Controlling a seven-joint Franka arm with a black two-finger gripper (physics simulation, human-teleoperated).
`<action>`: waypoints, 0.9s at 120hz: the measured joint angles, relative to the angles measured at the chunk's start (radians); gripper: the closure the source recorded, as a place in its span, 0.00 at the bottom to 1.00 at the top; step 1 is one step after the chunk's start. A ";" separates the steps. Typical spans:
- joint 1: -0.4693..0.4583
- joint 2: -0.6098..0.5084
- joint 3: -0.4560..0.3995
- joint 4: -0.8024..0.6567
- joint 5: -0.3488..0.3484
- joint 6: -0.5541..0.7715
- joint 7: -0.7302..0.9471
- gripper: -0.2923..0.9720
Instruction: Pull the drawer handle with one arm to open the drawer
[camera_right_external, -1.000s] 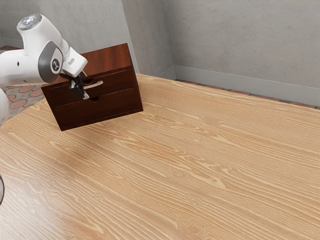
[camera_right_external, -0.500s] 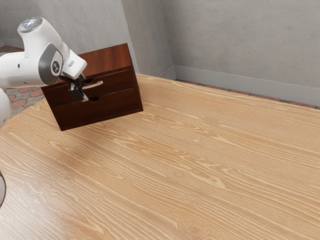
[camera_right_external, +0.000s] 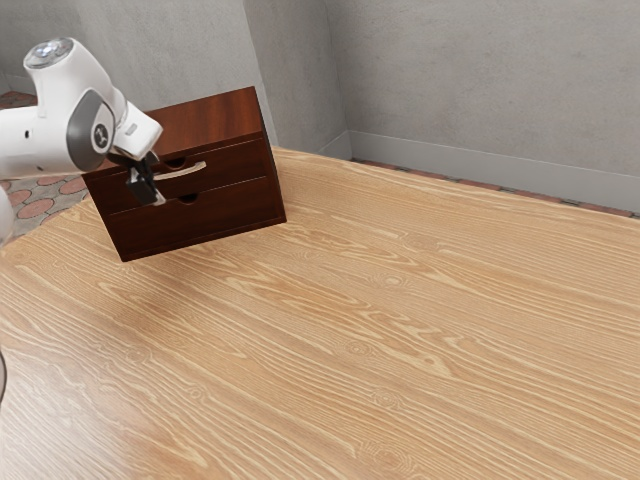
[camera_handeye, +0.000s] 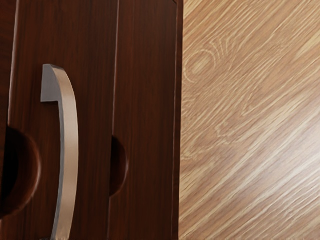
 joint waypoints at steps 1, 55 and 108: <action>0.000 0.000 0.000 0.000 0.000 0.000 0.000 0.23; -0.007 0.001 -0.002 -0.022 -0.003 0.005 -0.004 0.23; -0.021 0.009 -0.005 -0.012 -0.010 0.010 -0.010 0.23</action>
